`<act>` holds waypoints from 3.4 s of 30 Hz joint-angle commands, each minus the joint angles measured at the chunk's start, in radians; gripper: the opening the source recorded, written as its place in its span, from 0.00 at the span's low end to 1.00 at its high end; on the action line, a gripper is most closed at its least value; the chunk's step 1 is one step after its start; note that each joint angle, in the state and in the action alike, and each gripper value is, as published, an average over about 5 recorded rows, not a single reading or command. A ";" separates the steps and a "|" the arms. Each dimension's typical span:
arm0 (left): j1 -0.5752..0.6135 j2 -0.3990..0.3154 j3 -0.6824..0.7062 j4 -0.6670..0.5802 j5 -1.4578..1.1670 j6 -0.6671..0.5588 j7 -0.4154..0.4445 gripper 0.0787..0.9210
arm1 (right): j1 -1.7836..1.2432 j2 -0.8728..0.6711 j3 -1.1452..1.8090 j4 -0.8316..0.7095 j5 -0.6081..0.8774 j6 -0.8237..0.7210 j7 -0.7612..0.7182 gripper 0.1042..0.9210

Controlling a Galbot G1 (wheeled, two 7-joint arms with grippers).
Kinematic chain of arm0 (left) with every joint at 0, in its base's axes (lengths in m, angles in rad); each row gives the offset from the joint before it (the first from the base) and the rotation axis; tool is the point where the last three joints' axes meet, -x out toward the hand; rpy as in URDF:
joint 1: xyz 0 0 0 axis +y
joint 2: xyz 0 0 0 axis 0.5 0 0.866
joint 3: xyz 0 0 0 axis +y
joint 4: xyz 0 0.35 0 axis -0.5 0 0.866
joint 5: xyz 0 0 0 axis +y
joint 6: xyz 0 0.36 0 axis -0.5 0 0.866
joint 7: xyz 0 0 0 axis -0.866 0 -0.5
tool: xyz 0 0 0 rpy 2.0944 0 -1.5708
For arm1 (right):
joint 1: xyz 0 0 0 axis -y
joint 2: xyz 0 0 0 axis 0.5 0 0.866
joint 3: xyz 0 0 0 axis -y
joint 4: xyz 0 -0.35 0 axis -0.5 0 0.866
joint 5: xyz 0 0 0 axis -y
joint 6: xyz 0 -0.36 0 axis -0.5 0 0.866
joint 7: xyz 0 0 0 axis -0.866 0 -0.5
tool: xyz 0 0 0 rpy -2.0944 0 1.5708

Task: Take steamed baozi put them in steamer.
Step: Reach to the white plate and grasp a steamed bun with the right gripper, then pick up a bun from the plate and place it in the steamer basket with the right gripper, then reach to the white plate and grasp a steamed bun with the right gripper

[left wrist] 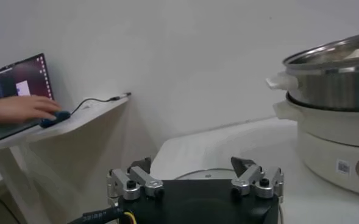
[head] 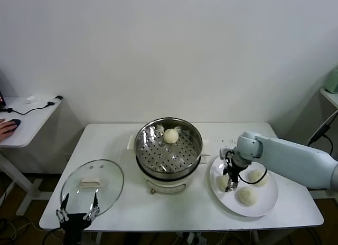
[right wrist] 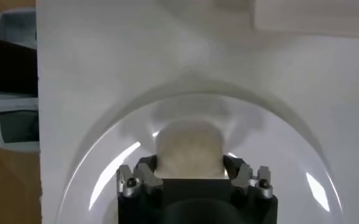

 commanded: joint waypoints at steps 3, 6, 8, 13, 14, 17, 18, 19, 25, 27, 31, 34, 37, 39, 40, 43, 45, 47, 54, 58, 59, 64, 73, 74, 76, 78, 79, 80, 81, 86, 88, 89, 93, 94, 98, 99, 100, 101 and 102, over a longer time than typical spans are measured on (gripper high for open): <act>0.002 0.003 0.000 0.003 0.000 -0.002 0.000 0.88 | 0.005 -0.005 0.002 0.002 0.018 -0.005 -0.004 0.58; 0.003 0.005 0.001 0.003 -0.001 -0.003 0.000 0.88 | 0.041 -0.023 -0.011 0.020 0.039 -0.007 -0.002 0.55; 0.005 0.007 0.002 0.003 -0.001 -0.003 0.000 0.88 | 0.086 -0.040 -0.031 0.035 0.064 -0.007 -0.002 0.54; 0.008 0.012 0.007 0.000 -0.001 -0.002 0.000 0.88 | 0.327 -0.076 -0.166 0.070 0.161 0.022 -0.028 0.54; 0.009 0.015 0.008 -0.002 -0.002 -0.001 0.000 0.88 | 0.385 -0.075 -0.201 0.073 0.185 0.033 -0.034 0.54; 0.008 0.022 0.013 -0.009 -0.005 0.002 0.001 0.88 | 0.604 -0.040 -0.349 0.070 0.278 0.079 -0.050 0.54; 0.007 0.024 0.014 -0.011 -0.006 0.003 0.001 0.88 | 0.667 -0.021 -0.396 0.067 0.309 0.091 -0.055 0.54; 0.006 0.026 0.015 -0.013 -0.007 0.004 0.001 0.88 | 0.733 0.003 -0.444 0.063 0.345 0.102 -0.061 0.54; 0.012 0.039 0.024 -0.015 -0.015 0.000 0.002 0.88 | 0.917 0.153 -0.503 0.030 0.544 0.085 -0.069 0.54; 0.017 0.045 0.028 -0.014 -0.016 -0.004 0.002 0.88 | 0.924 0.208 -0.481 0.017 0.584 0.067 -0.058 0.54; 0.029 0.057 0.030 -0.015 -0.020 -0.013 0.006 0.88 | 0.880 0.324 -0.425 -0.007 0.635 0.021 -0.015 0.54; 0.042 0.068 0.030 -0.025 -0.024 -0.016 0.015 0.88 | 0.812 0.415 -0.381 -0.027 0.645 -0.013 0.018 0.54; 0.049 0.073 0.027 -0.033 -0.023 -0.020 0.017 0.88 | 0.747 0.491 -0.351 -0.042 0.650 -0.039 0.045 0.55; 0.050 0.076 0.024 -0.035 -0.023 -0.022 0.016 0.88 | 0.707 0.531 -0.335 -0.050 0.650 -0.054 0.061 0.55; 0.050 0.077 0.022 -0.036 -0.023 -0.023 0.015 0.88 | 0.687 0.549 -0.329 -0.056 0.649 -0.060 0.068 0.55; 0.052 0.081 0.019 -0.037 -0.024 -0.024 0.015 0.88 | 0.637 0.598 -0.319 -0.083 0.637 -0.068 0.087 0.55; 0.051 0.080 0.020 -0.037 -0.022 -0.024 0.014 0.88 | 0.599 0.624 -0.311 -0.103 0.628 -0.073 0.098 0.55; 0.049 0.078 0.021 -0.036 -0.019 -0.023 0.014 0.88 | 0.565 0.643 -0.305 -0.117 0.620 -0.079 0.105 0.54; 0.047 0.071 0.018 -0.028 -0.020 -0.026 0.014 0.88 | 0.446 0.688 -0.295 -0.176 0.572 -0.083 0.117 0.55; 0.044 0.074 0.013 -0.016 -0.029 -0.028 0.012 0.88 | 0.410 0.714 -0.294 -0.221 0.560 -0.081 0.113 0.55; 0.043 0.075 0.012 -0.013 -0.030 -0.028 0.012 0.88 | 0.403 0.718 -0.293 -0.229 0.559 -0.081 0.113 0.55; 0.039 0.078 0.010 -0.004 -0.032 -0.031 0.011 0.88 | 0.377 0.728 -0.289 -0.265 0.550 -0.079 0.112 0.55; 0.037 0.081 0.010 0.009 -0.033 -0.036 0.010 0.88 | 0.364 0.729 -0.288 -0.303 0.536 -0.076 0.111 0.55; 0.036 0.081 0.011 0.009 -0.033 -0.036 0.010 0.88 | 0.364 0.728 -0.289 -0.303 0.534 -0.076 0.111 0.55; 0.035 0.082 0.011 0.010 -0.032 -0.035 0.010 0.88 | 0.366 0.725 -0.288 -0.302 0.532 -0.077 0.111 0.56; 0.034 0.082 0.012 0.010 -0.031 -0.035 0.010 0.88 | 0.369 0.719 -0.283 -0.298 0.532 -0.077 0.112 0.59; 0.034 0.082 0.012 0.010 -0.031 -0.035 0.010 0.88 | 0.372 0.716 -0.281 -0.295 0.535 -0.077 0.112 0.62; 0.033 0.082 0.012 0.010 -0.030 -0.035 0.010 0.88 | 0.376 0.712 -0.279 -0.291 0.537 -0.077 0.112 0.65; 0.033 0.082 0.013 0.010 -0.030 -0.035 0.010 0.88 | 0.380 0.708 -0.278 -0.287 0.539 -0.077 0.112 0.69; 0.035 0.081 0.013 0.007 -0.027 -0.034 0.009 0.88 | 0.430 0.648 -0.274 -0.218 0.544 -0.074 0.107 0.84; 0.035 0.082 0.013 0.005 -0.027 -0.033 0.009 0.88 | 0.473 0.605 -0.277 -0.162 0.549 -0.070 0.098 0.87; 0.034 0.082 0.013 0.004 -0.027 -0.033 0.009 0.88 | 0.497 0.578 -0.278 -0.134 0.550 -0.067 0.093 0.87; 0.034 0.084 0.013 0.002 -0.027 -0.034 0.009 0.88 | 0.620 0.424 -0.292 -0.012 0.554 -0.045 0.063 0.88; 0.036 0.084 0.013 0.002 -0.027 -0.035 0.008 0.88 | 0.655 0.375 -0.305 0.025 0.555 -0.035 0.049 0.88; 0.046 0.090 0.017 -0.002 -0.029 -0.037 0.009 0.88 | 0.800 0.171 -0.390 0.200 0.511 0.026 -0.044 0.88; 0.050 0.094 0.019 -0.004 -0.028 -0.038 0.009 0.88 | 0.832 0.126 -0.415 0.244 0.488 0.042 -0.065 0.88; 0.053 0.098 0.021 -0.005 -0.027 -0.039 0.009 0.88 | 0.856 0.076 -0.438 0.283 0.457 0.057 -0.083 0.88; 0.055 0.101 0.022 -0.006 -0.027 -0.039 0.010 0.88 | 0.870 0.031 -0.456 0.314 0.426 0.067 -0.091 0.88; 0.055 0.103 0.022 -0.008 -0.026 -0.039 0.010 0.88 | 0.874 -0.015 -0.471 0.341 0.394 0.071 -0.093 0.88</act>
